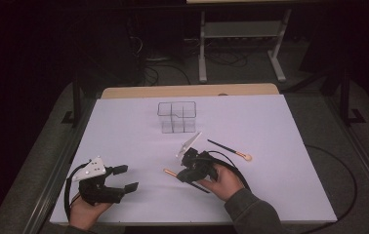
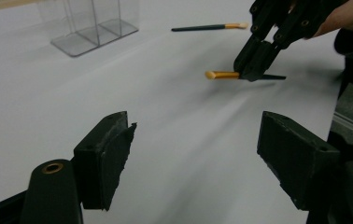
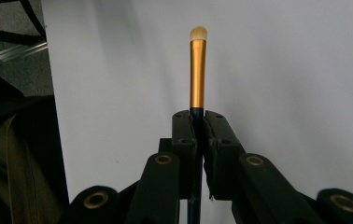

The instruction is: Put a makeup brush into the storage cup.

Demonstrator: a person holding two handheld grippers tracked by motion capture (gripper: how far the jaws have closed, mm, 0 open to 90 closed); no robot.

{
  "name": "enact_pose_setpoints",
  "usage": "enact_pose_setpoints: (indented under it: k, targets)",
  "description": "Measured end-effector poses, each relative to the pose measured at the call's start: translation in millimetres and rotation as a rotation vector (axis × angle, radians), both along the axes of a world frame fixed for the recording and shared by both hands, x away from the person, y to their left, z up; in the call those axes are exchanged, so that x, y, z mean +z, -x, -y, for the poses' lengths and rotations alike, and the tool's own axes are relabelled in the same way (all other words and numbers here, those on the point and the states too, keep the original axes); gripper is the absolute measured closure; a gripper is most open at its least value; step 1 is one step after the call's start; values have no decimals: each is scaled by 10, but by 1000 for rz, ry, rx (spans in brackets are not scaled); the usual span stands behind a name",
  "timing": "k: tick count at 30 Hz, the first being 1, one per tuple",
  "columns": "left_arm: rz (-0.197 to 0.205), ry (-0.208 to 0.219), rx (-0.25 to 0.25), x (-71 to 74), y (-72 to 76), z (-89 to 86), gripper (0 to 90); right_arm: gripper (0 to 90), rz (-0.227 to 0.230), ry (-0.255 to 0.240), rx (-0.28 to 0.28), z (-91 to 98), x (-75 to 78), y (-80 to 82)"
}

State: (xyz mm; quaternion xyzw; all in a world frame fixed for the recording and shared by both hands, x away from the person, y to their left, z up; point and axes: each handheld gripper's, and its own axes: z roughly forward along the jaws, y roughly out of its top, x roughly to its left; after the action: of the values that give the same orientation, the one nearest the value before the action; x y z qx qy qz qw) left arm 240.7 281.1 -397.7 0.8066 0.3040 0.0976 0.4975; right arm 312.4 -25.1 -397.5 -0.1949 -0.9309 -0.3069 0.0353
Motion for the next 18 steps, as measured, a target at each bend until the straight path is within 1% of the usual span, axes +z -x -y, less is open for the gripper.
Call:
enact_pose_setpoints:
  k: [1,2,3,4,5,7,9,10,12,15,17,18]
  targets:
    - [-4,14,-4,6,-2,14,259,827,8,-2,-2,6,13,2]
    - [-4,14,-4,6,-2,14,263,827,8,-2,-2,6,13,2]
    - [-10,7,-14,23,-10,27,263,828,11,-23,4,22,27,-7]
    - [-11,11,-20,31,-13,41,263,828,11,-23,4,22,27,-7]
    - [-17,9,-33,41,-18,50,277,828,30,-38,8,43,51,-9]
    - [-18,5,-49,52,-28,66,282,827,31,-45,8,50,59,-4]
    - [-26,13,-64,76,-57,95,296,828,42,-66,11,79,98,17]
    - [-33,8,-74,90,-74,111,301,828,40,-70,12,87,109,22]
    - [-38,9,-88,111,-98,152,306,828,52,-80,14,105,129,33]
    - [-42,-2,-118,158,-134,219,319,828,78,-96,27,134,154,50]
    - [-45,-12,-137,194,-160,264,325,827,80,-116,32,157,173,59]
    - [-44,-16,-144,208,-170,280,330,828,88,-121,30,169,183,68]
